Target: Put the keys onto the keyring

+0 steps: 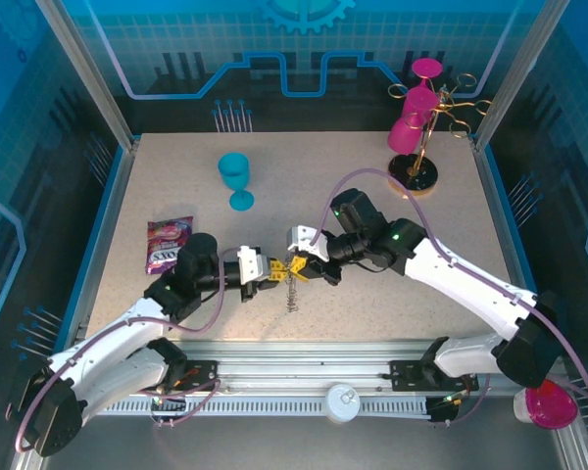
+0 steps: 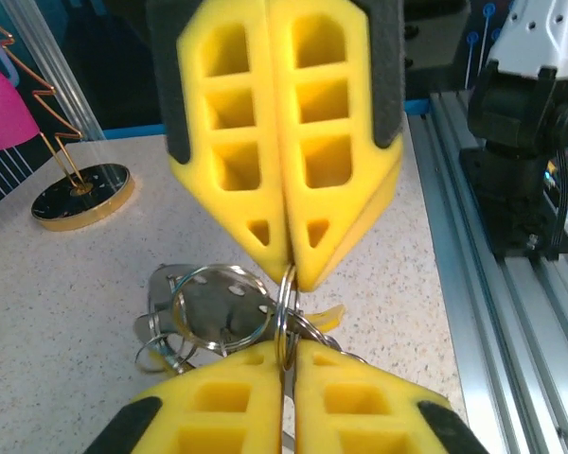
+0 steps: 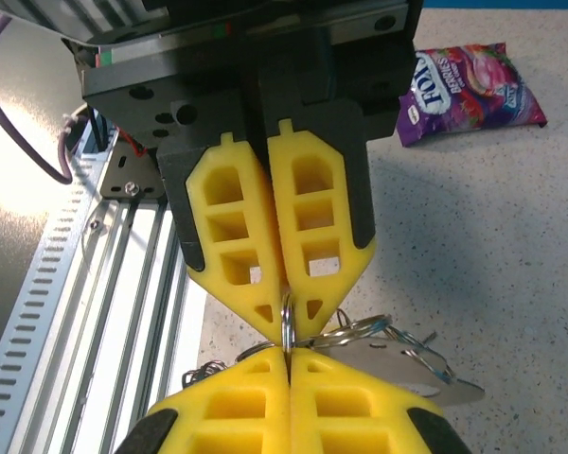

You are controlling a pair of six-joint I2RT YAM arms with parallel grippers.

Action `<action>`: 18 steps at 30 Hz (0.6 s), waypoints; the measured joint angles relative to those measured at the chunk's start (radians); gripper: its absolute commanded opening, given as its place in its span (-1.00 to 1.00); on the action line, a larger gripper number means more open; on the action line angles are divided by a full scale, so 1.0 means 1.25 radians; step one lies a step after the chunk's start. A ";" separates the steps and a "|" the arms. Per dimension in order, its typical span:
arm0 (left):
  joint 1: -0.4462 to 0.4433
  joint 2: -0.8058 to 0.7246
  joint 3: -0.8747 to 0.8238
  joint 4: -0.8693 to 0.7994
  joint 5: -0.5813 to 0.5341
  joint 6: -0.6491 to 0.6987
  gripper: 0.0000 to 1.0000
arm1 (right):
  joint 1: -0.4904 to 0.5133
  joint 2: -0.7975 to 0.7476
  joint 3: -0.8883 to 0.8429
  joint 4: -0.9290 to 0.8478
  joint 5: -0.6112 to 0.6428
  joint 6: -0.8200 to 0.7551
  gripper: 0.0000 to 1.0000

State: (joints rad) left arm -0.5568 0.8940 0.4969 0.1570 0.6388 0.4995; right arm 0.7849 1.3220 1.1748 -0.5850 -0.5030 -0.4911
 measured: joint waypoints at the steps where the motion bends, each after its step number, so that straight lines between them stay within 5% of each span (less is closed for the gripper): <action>1: 0.000 0.000 0.000 -0.005 -0.001 0.002 -0.71 | 0.002 0.005 0.006 -0.006 0.003 -0.004 -1.00; 6: 0.000 0.000 0.000 -0.020 -0.005 0.004 -0.72 | 0.023 0.038 0.036 -0.042 0.033 -0.025 -1.00; 10: 0.000 0.000 0.000 -0.022 -0.004 -0.002 -0.99 | 0.031 0.049 0.046 -0.054 0.053 -0.034 -1.00; 13: 0.000 -0.001 0.000 -0.024 -0.002 -0.002 -1.00 | 0.032 0.049 0.049 -0.056 0.061 -0.036 -1.00; 16: 0.000 -0.002 0.000 -0.024 -0.004 -0.002 -1.00 | 0.033 0.045 0.043 -0.047 0.066 -0.027 -0.44; 18: 0.001 -0.005 0.000 -0.023 -0.012 -0.002 -1.00 | 0.033 0.020 0.009 -0.014 0.073 -0.009 -0.31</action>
State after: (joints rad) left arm -0.5560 0.8879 0.4969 0.1276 0.6243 0.4973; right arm 0.8257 1.3472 1.1858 -0.6025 -0.4122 -0.5026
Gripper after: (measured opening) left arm 0.052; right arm 0.283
